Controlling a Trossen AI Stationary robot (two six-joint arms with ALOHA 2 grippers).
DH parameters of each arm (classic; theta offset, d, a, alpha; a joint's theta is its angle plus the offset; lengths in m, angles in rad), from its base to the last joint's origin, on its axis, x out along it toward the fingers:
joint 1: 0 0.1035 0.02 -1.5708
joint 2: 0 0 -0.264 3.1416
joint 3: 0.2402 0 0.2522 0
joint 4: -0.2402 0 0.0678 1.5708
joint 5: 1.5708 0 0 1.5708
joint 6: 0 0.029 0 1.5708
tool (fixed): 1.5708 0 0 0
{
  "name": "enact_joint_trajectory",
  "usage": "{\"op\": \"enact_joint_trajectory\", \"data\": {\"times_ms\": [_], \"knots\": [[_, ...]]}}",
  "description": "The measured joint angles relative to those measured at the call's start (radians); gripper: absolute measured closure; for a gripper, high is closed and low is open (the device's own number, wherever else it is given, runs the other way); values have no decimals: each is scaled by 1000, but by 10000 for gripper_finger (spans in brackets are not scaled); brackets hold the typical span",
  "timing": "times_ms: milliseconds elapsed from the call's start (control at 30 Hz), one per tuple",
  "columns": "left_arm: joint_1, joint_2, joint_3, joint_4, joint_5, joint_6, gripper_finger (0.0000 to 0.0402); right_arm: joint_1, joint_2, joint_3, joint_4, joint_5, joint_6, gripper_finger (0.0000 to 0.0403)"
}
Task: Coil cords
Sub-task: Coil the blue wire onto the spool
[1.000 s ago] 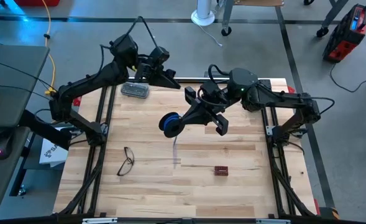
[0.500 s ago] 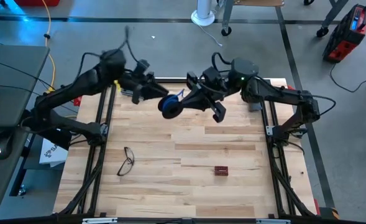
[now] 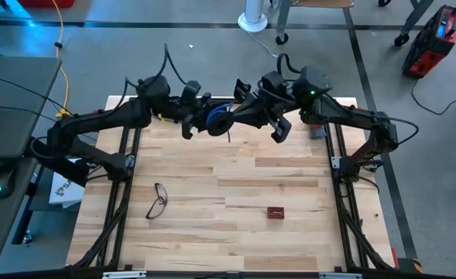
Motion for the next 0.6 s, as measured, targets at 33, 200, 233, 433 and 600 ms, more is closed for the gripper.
{"op": "enact_joint_trajectory", "data": {"times_ms": [33,200,233,433,600], "knots": [[-12,1,0,3,-21,31,256,-1,0,0,4,1,2,403],[-60,19,3,3,-141,194,256,-1,0,0,15,2,-1,403],[-64,23,1,-7,-148,200,256,-1,0,0,15,2,-1,403],[-71,-2,3,-56,-155,248,257,-1,0,0,17,-4,6,403],[-71,-7,3,-82,-190,268,257,-1,0,0,17,-5,6,403]]}}
